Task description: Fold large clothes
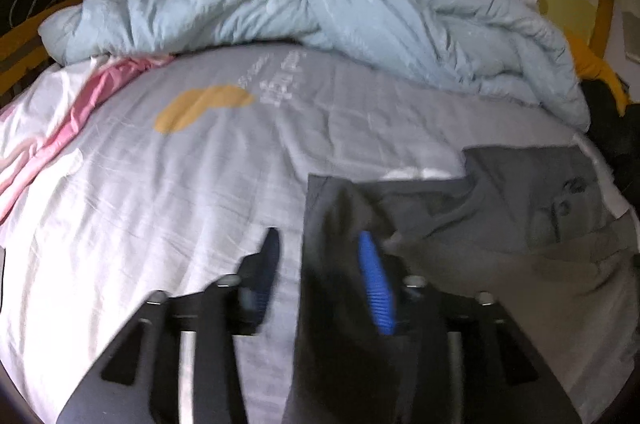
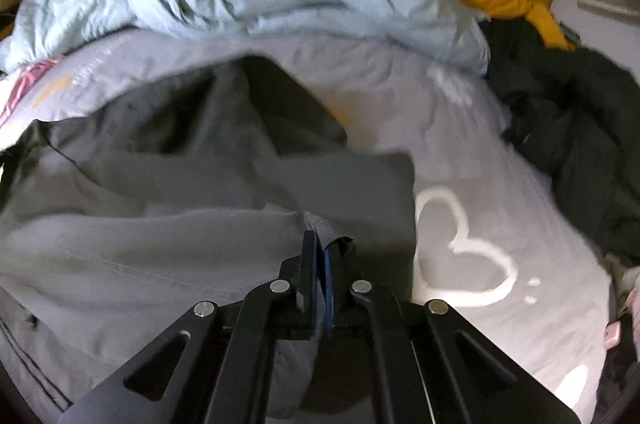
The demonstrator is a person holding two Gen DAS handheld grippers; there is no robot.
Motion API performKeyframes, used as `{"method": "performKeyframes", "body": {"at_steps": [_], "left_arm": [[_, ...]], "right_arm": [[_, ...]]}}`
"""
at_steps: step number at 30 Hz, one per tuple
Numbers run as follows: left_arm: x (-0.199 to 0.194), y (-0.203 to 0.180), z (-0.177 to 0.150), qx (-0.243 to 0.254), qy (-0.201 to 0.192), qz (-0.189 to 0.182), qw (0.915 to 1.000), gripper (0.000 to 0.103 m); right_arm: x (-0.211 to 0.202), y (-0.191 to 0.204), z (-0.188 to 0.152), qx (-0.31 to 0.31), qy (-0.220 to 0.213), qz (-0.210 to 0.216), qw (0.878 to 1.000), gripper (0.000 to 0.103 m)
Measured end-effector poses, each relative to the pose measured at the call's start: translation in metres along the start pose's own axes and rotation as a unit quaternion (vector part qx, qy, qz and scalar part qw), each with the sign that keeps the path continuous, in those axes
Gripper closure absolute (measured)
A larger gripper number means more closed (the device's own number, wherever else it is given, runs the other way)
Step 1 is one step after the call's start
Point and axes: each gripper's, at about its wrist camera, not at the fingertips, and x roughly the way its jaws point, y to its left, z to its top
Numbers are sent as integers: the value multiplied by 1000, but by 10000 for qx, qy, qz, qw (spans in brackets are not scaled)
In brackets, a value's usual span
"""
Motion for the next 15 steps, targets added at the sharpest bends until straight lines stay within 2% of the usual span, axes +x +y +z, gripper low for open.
{"method": "performKeyframes", "body": {"at_steps": [3, 4, 6, 7, 8, 10, 11, 12, 13, 14, 15], "left_arm": [[-21, 2, 1, 43, -391, -68, 9992, 38], [-24, 0, 2, 141, -386, -116, 9991, 35], [-17, -7, 2, 416, -15, -308, 9987, 16], [-8, -12, 1, 561, 311, -550, 9964, 16], [1, -15, -1, 646, 553, -618, 9945, 16], [25, -19, -7, 700, 925, -261, 9929, 16], [34, -19, -8, 649, 982, -128, 9930, 16], [43, -15, -9, 513, 1001, -113, 9936, 19], [50, -11, -9, 352, 1022, -186, 9940, 25], [55, -8, -9, 223, 1051, -231, 9939, 40], [56, -6, -7, 182, 984, -179, 9948, 65]], "right_arm": [[4, 1, -6, -103, -25, -21, 9999, 100], [2, 2, -7, -146, -39, 6, 9999, 100], [-4, 2, -6, -144, -39, 141, 9998, 100], [-10, -1, -6, -48, -28, 246, 9997, 100], [-14, -4, -7, 34, -1, 366, 9993, 96], [-18, -11, -9, 207, 178, 671, 9974, 76], [-21, -15, -11, 297, 200, 746, 9966, 49], [-26, -20, -15, 414, 116, 784, 9960, 26], [-28, -22, -17, 479, 58, 810, 9955, 22], [-29, -26, -18, 528, 92, 894, 9946, 22], [-28, -28, -20, 575, 249, 1076, 9922, 22]]}}
